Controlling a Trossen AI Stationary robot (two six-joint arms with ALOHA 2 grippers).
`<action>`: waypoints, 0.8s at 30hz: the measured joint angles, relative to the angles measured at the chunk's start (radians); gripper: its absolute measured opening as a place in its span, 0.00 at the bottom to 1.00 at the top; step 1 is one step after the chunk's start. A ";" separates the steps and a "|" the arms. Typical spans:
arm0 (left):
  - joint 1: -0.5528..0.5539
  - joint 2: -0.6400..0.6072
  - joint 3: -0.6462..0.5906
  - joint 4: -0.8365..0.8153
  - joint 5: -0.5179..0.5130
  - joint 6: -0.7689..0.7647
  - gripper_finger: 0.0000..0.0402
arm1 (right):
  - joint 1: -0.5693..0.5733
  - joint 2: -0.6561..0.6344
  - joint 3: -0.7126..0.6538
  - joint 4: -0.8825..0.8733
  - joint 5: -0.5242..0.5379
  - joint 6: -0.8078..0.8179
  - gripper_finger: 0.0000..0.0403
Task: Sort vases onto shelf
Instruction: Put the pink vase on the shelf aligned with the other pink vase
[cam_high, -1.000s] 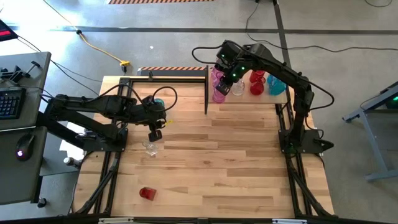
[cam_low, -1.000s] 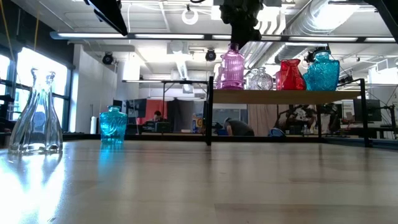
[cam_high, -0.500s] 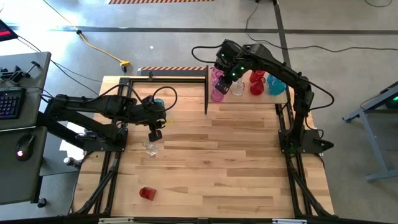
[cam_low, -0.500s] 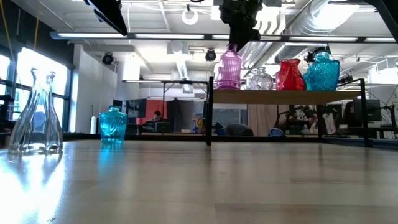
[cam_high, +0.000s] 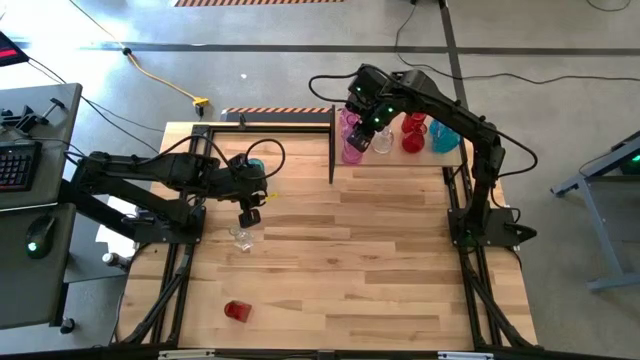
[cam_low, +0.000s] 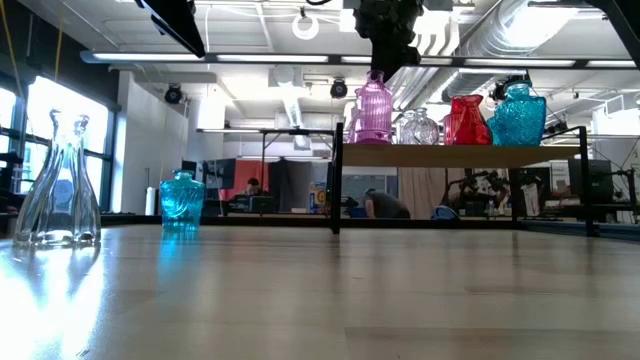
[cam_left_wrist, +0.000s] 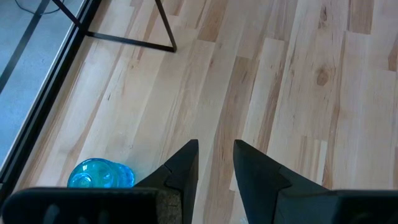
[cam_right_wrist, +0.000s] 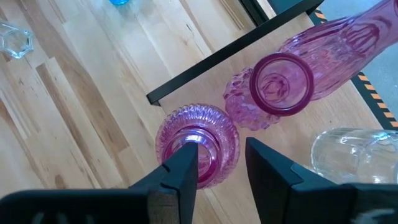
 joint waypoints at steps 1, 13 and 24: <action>0.000 0.000 0.000 0.000 0.000 0.000 0.22 | 0.000 0.000 0.000 0.001 0.005 0.000 0.28; 0.000 0.000 0.000 0.000 0.000 0.000 0.22 | 0.000 0.000 0.000 0.025 0.008 0.000 0.28; 0.000 0.000 0.000 0.000 0.000 0.000 0.22 | 0.000 0.000 0.000 0.032 0.008 0.000 0.28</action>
